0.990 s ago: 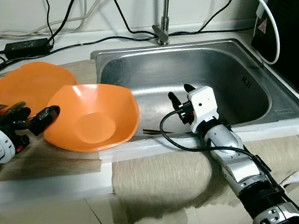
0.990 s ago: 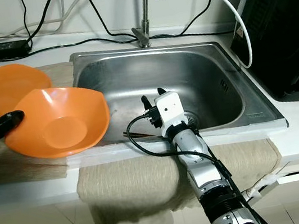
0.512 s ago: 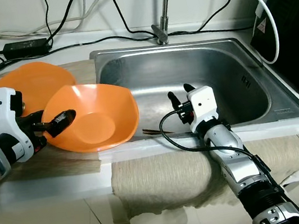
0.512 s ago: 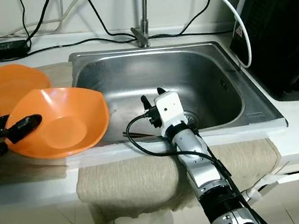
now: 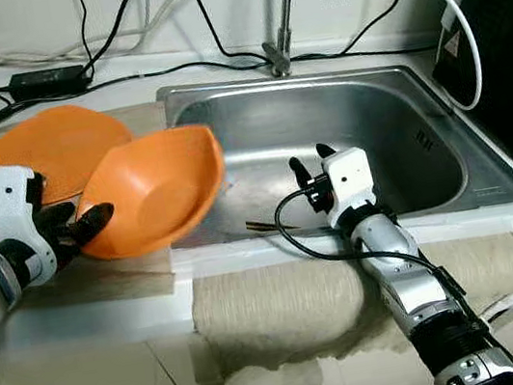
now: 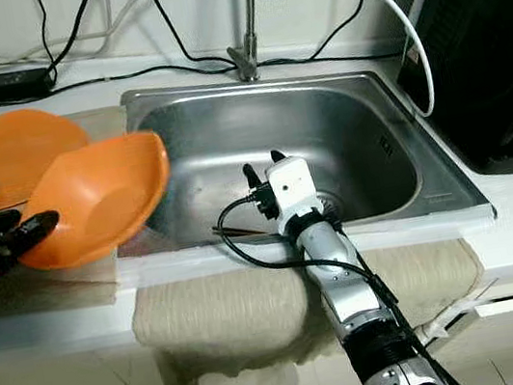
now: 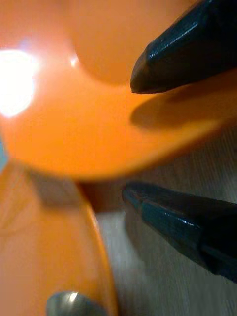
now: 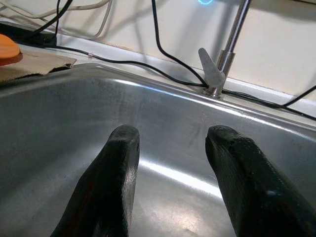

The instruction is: Kitchen organization

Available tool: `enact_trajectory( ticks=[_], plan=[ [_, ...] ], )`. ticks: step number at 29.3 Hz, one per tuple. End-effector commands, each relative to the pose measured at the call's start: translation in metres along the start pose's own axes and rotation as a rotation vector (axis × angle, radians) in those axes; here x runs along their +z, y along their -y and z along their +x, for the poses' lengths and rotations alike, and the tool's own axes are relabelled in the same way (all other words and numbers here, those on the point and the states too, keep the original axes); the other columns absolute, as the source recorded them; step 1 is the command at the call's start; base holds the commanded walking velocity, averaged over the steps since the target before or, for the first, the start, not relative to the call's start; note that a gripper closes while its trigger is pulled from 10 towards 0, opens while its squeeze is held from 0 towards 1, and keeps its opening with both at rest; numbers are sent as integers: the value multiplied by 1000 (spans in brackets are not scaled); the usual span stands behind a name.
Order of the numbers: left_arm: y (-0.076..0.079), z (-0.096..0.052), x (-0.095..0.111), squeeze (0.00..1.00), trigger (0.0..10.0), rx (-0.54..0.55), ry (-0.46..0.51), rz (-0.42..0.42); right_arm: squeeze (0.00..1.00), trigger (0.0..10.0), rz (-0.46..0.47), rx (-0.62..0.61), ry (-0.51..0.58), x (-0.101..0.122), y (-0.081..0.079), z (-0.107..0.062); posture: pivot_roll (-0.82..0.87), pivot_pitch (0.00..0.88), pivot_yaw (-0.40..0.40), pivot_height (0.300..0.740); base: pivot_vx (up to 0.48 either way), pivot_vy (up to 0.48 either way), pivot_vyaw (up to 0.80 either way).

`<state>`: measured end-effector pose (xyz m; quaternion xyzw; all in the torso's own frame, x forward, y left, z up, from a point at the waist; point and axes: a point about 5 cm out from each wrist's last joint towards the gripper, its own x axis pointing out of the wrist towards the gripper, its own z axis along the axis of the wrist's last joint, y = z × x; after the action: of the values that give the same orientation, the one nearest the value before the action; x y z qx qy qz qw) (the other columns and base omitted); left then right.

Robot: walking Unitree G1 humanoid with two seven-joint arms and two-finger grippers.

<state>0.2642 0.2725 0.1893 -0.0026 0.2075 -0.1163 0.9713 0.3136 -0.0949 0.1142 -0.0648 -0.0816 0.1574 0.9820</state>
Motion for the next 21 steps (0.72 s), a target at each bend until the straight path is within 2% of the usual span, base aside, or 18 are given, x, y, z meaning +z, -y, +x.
enact_trajectory(
  ticks=[1,7,9,10,11,12,13,14,16,21],
  plan=[
    [3,4,-5,0,0,-19,-17,-1,0,10000,1,-2,-43,-8,1,-4,211,17,-47,740,0,0,0],
    [4,5,4,0,0,-40,60,-32,0,10000,2,-3,-42,-8,1,-4,208,18,-48,740,0,0,0],
    [6,4,16,0,0,-64,130,-80,0,10000,2,-2,-42,-8,1,-4,208,18,-48,740,0,0,0],
    [6,4,16,0,0,-64,130,-80,0,10000,2,-2,-42,-8,1,-4,208,18,-48,740,0,0,0],
    [5,3,21,90,0,-65,155,-101,0,10000,2,-2,-42,-8,1,-4,208,18,-48,740,0,0,0],
    [5,3,21,90,0,-65,155,-101,0,10000,2,-2,-42,-8,1,-4,208,18,-48,740,0,0,0],
    [2,2,26,329,0,-61,184,-115,0,10000,3,-3,-42,-8,1,-4,208,19,-47,740,0,0,0],
    [-1,0,30,435,0,-47,203,-121,0,10000,22,-8,-42,-7,1,-2,211,17,-46,740,0,0,0],
    [-2,0,31,471,0,-41,205,-120,0,10000,36,-12,-42,-6,1,-1,211,17,-46,740,0,0,0],
    [-2,2,21,522,0,-39,171,-120,0,10000,206,-2,-24,8,-3,11,212,15,-48,740,0,0,0]
  ],
)
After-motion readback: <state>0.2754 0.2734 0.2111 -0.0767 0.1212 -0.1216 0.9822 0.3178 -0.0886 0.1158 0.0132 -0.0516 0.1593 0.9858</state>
